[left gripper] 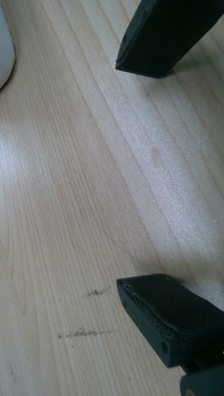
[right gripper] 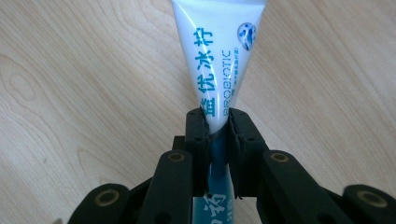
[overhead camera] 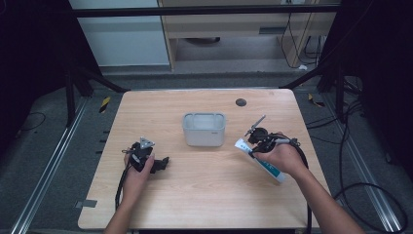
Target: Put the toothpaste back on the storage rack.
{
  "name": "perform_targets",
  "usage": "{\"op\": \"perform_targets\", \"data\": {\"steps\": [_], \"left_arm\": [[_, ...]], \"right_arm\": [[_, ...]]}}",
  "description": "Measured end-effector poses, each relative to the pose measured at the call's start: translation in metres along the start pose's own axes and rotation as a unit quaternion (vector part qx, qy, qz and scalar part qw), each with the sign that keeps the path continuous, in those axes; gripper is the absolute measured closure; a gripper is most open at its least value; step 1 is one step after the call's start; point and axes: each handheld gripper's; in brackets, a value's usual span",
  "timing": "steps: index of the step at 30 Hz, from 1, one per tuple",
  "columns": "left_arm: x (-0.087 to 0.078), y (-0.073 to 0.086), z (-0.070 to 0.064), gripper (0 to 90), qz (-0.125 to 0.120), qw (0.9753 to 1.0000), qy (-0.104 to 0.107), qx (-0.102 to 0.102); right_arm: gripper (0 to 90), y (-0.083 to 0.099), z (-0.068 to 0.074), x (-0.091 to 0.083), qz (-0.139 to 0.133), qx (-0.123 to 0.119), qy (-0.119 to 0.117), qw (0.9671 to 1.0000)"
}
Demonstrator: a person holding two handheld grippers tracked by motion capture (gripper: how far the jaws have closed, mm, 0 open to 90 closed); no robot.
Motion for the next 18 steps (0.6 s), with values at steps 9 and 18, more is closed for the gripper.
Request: {"op": "perform_targets", "data": {"steps": [9,18], "left_arm": [[0.0,0.0,0.0,0.0,0.0,1.0,0.0,0.0],[0.0,0.0,0.0,0.0,0.0,1.0,0.0,0.0]], "right_arm": [[79.4,-0.007,-0.003,-0.013,-0.029,0.004,0.003,0.9996],[80.0,-0.017,-0.007,-0.03,-0.076,0.007,0.015,0.997]]}}
Point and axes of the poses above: each handheld gripper's, and its own axes: x roughly forward along the jaws, y roughly out of its underside, z roughly to its left, and after that the axes turned 14 degrees about -z, right-handed
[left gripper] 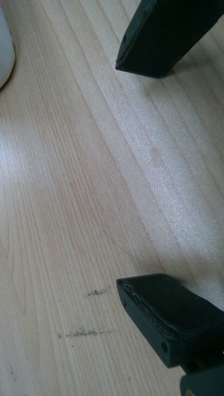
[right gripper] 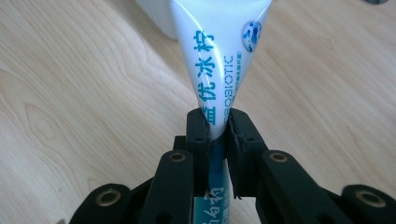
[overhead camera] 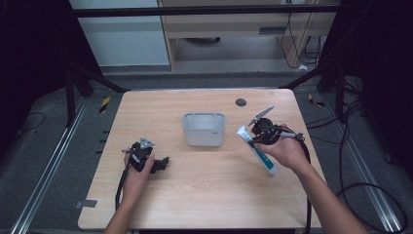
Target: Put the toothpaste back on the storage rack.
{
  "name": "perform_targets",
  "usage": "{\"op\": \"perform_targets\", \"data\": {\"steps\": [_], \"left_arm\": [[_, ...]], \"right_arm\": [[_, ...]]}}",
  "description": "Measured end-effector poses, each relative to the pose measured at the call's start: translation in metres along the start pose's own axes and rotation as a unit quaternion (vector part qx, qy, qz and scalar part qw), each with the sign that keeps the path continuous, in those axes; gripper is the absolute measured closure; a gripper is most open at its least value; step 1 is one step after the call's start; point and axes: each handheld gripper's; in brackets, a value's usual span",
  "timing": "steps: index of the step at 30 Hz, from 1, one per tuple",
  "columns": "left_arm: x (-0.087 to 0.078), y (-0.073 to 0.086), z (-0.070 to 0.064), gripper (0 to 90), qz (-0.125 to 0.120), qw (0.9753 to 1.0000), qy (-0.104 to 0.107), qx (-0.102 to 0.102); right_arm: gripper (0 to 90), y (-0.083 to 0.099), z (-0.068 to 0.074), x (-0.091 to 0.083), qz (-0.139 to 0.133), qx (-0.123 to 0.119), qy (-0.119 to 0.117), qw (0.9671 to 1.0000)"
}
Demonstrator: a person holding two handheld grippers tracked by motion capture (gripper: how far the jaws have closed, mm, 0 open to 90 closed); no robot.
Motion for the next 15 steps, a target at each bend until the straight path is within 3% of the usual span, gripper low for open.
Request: {"op": "perform_targets", "data": {"steps": [15], "left_arm": [[0.0,0.0,0.0,0.0,0.0,1.0,0.0,0.0]], "right_arm": [[80.4,-0.02,-0.003,-0.024,-0.07,0.004,0.016,0.9974]]}}
Point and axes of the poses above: each handheld gripper's, and its own axes: x roughly forward along the jaws, y roughly out of its underside, z roughly to its left, and after that the axes turned 14 degrees about -z, right-handed
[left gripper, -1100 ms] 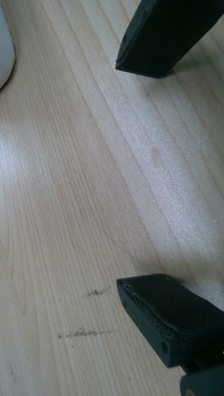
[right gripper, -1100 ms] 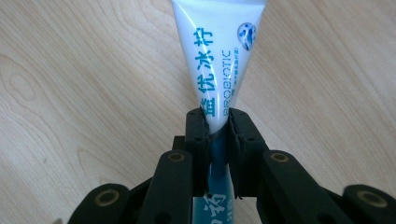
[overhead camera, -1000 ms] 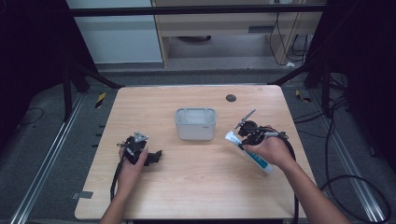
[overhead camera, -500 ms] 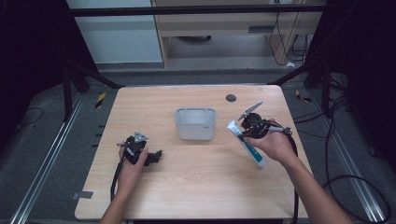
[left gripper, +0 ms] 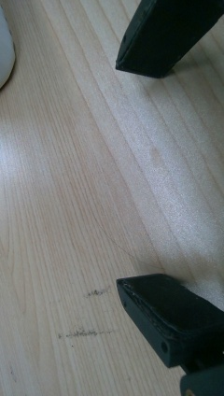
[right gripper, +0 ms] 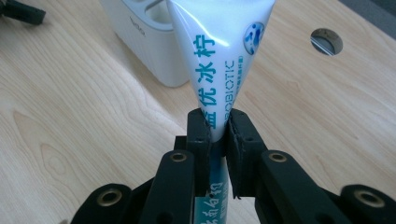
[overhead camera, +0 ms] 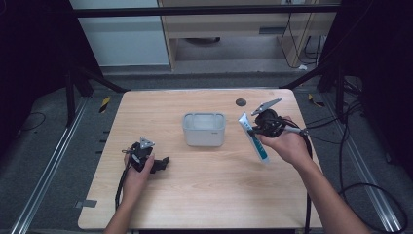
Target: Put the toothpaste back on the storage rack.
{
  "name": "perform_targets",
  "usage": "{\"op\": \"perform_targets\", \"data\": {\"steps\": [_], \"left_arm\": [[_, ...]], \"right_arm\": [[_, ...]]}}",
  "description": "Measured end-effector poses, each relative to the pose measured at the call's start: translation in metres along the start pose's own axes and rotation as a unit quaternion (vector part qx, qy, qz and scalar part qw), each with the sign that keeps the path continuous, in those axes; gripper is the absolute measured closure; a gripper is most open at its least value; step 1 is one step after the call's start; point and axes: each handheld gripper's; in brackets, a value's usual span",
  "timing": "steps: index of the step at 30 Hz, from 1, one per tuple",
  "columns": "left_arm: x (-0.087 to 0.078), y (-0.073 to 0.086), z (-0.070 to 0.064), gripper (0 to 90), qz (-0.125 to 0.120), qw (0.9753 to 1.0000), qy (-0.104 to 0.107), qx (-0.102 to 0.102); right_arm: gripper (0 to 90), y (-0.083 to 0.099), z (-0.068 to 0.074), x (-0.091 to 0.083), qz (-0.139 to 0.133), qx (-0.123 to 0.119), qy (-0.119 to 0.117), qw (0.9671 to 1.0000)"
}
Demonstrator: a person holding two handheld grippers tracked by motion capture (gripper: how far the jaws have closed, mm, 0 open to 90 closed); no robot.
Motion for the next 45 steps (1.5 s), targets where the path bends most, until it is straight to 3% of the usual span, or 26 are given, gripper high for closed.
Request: {"op": "perform_targets", "data": {"steps": [7,13,45], "left_arm": [[0.0,0.0,0.0,0.0,0.0,1.0,0.0,0.0],[0.0,0.0,0.0,0.0,0.0,1.0,0.0,0.0],[0.0,0.0,0.0,0.0,0.0,1.0,0.0,0.0]], "right_arm": [[80.5,-0.007,0.0,-0.007,-0.024,0.001,0.01,0.9997],[80.6,-0.016,0.001,-0.014,-0.061,0.0,0.02,0.9979],[81.9,-0.044,0.011,-0.02,-0.126,-0.002,0.033,0.9915]]}}
Point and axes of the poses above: each handheld gripper's, and its own axes: x roughly forward along the jaws, y roughly out of its underside, z roughly to its left, and after that the axes turned 14 degrees about -z, right-handed
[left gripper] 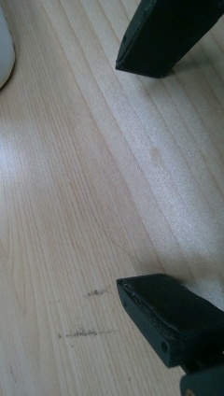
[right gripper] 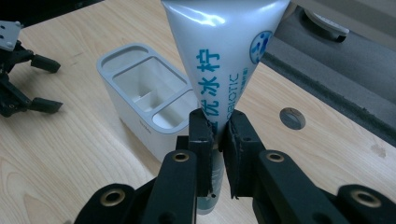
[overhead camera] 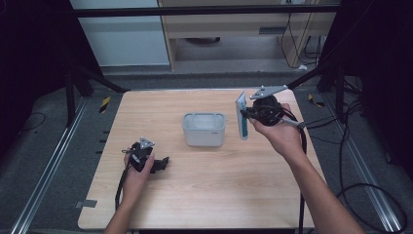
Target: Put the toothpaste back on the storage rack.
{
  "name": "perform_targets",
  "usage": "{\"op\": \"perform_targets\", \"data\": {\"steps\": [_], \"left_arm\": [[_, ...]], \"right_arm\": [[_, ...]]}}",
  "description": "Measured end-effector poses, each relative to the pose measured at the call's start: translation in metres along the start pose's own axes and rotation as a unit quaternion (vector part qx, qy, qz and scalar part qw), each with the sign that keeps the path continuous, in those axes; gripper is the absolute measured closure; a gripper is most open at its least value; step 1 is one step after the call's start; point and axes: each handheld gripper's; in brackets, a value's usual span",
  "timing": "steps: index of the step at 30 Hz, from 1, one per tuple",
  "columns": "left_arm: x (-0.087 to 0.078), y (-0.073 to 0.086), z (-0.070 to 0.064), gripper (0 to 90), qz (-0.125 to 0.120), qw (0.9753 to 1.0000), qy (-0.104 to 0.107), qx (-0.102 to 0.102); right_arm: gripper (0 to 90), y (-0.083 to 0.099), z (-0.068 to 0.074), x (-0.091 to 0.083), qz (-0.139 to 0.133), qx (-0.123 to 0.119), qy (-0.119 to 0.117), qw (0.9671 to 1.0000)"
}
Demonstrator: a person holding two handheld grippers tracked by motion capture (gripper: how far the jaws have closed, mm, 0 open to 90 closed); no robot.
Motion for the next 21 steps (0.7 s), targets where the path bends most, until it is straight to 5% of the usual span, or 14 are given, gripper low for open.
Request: {"op": "perform_targets", "data": {"steps": [21], "left_arm": [[0.0,0.0,0.0,0.0,0.0,1.0,0.0,0.0]], "right_arm": [[82.0,-0.032,0.008,-0.006,-0.055,0.01,0.013,0.9984]]}}
Point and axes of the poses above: each handheld gripper's, and its own axes: x roughly forward along the jaws, y roughly out of its underside, z roughly to its left, and after that the axes turned 14 degrees about -z, right-handed
